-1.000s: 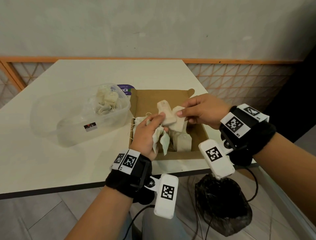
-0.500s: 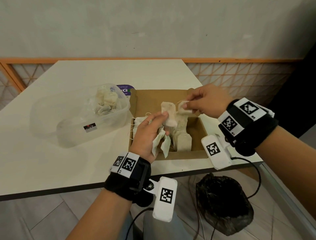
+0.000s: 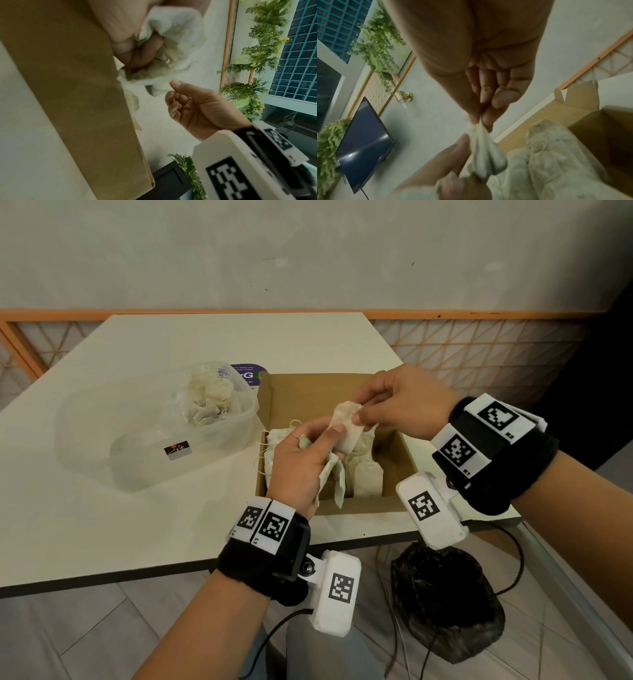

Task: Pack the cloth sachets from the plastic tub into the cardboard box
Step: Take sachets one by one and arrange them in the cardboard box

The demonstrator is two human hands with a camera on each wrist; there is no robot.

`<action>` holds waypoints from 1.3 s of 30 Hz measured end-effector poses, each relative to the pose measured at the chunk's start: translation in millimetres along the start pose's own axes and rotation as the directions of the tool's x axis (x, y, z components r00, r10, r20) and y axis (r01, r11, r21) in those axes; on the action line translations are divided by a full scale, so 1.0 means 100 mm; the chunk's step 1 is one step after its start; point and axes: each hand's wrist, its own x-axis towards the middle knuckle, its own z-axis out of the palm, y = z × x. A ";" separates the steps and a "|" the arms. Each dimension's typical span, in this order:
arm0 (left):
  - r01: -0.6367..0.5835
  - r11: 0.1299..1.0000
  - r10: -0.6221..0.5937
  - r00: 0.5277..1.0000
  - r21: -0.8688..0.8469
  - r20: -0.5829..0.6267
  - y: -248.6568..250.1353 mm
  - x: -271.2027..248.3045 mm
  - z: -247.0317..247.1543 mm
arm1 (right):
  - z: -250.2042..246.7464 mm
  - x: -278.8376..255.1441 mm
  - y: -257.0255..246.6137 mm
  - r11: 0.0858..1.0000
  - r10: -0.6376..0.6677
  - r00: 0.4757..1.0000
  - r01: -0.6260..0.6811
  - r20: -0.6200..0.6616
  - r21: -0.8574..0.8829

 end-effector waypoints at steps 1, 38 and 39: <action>0.020 1.000 -0.020 1.000 -0.008 0.005 0.00 0.00 -0.01 | -0.03 0.01 0.01 1.000 0.007 1.000 -0.007 0.005 0.023; 0.151 0.978 -0.161 0.985 -0.144 -0.062 0.03 0.10 -0.04 | 0.29 -0.25 0.39 0.922 0.102 0.966 -0.003 0.236 -0.387; 0.159 0.977 -0.169 0.984 -0.143 -0.061 0.03 0.10 -0.04 | 0.30 -0.24 0.39 0.916 0.100 0.970 -0.002 0.224 -0.401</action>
